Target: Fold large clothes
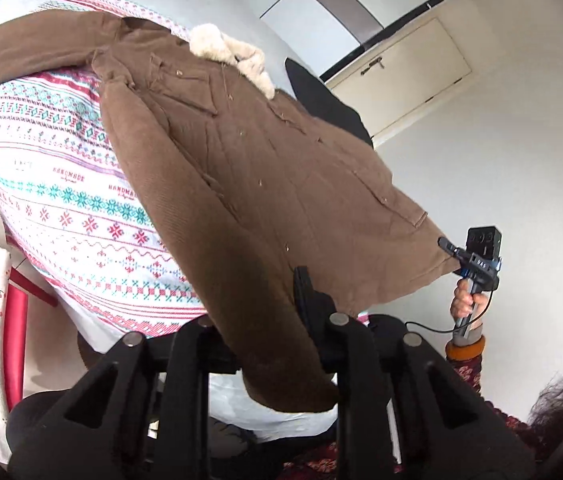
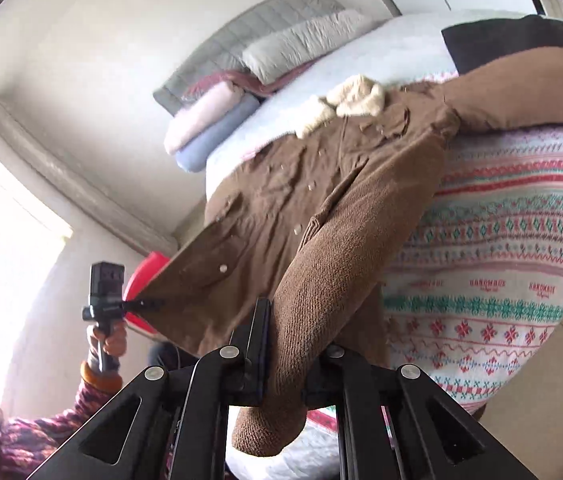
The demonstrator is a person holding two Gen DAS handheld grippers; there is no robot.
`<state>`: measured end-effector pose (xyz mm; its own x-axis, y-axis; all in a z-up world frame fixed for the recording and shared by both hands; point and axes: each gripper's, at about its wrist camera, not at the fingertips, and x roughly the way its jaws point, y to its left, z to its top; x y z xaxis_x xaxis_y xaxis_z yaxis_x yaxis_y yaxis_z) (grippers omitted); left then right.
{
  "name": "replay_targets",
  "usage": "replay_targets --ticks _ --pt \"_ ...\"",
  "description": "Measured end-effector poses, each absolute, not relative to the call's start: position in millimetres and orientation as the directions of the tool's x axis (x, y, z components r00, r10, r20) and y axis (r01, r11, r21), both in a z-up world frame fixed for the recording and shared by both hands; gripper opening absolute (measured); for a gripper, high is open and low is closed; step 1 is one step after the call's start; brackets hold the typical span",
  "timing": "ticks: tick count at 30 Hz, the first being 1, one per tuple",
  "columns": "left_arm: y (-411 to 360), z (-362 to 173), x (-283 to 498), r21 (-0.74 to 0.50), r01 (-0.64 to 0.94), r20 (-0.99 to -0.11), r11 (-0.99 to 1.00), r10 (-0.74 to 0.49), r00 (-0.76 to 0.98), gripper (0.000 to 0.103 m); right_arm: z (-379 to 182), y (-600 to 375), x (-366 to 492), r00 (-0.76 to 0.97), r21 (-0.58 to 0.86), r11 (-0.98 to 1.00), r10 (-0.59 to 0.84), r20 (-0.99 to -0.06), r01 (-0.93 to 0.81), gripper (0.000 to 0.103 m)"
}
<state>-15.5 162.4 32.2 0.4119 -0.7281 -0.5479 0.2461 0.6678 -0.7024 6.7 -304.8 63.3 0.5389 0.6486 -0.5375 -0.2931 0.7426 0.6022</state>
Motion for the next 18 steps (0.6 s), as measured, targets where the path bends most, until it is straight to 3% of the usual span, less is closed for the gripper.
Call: replay_targets --ticks 2,4,7,11,13,14,15,16,18 --pt "171 37 -20 -0.673 0.219 -0.578 0.706 -0.687 0.441 0.022 70 -325 3 0.578 0.612 0.756 0.613 -0.539 -0.232 0.010" --pt "178 20 -23 -0.602 0.149 -0.681 0.784 -0.602 0.416 0.023 59 -346 5 0.598 0.590 0.796 0.541 -0.591 -0.138 0.010" --pt "171 -28 -26 -0.428 0.075 -0.857 0.901 -0.430 0.284 0.029 10 -372 14 0.535 0.466 0.883 0.366 -0.762 0.059 0.011" --pt "164 -52 -36 -0.207 0.056 -0.955 0.977 -0.214 0.205 0.036 -50 -408 19 0.357 0.264 0.917 0.149 -0.922 0.299 0.017" --pt "165 -34 -43 -0.138 0.067 -0.949 0.988 -0.152 0.277 0.046 -44 -430 5 0.386 0.293 0.901 0.159 -0.909 0.318 0.021" --pt "165 -23 -44 -0.115 0.067 -0.939 0.991 -0.131 0.317 0.060 -37 -433 0 0.413 0.335 0.891 0.193 -0.890 0.305 0.023" --pt "163 -11 -45 -0.102 0.067 -0.924 0.992 -0.120 0.364 0.070 -28 -434 -4 0.438 0.355 0.890 0.209 -0.875 0.286 0.033" --pt "161 0 -45 -0.099 0.071 -0.903 0.993 -0.120 0.413 0.073 -17 -428 -6 0.462 0.350 0.898 0.199 -0.864 0.267 0.048" --pt "149 16 -37 -0.114 0.091 -0.863 0.989 -0.144 0.484 0.078 8 -410 -6 0.524 0.309 0.926 0.157 -0.837 0.215 0.061"
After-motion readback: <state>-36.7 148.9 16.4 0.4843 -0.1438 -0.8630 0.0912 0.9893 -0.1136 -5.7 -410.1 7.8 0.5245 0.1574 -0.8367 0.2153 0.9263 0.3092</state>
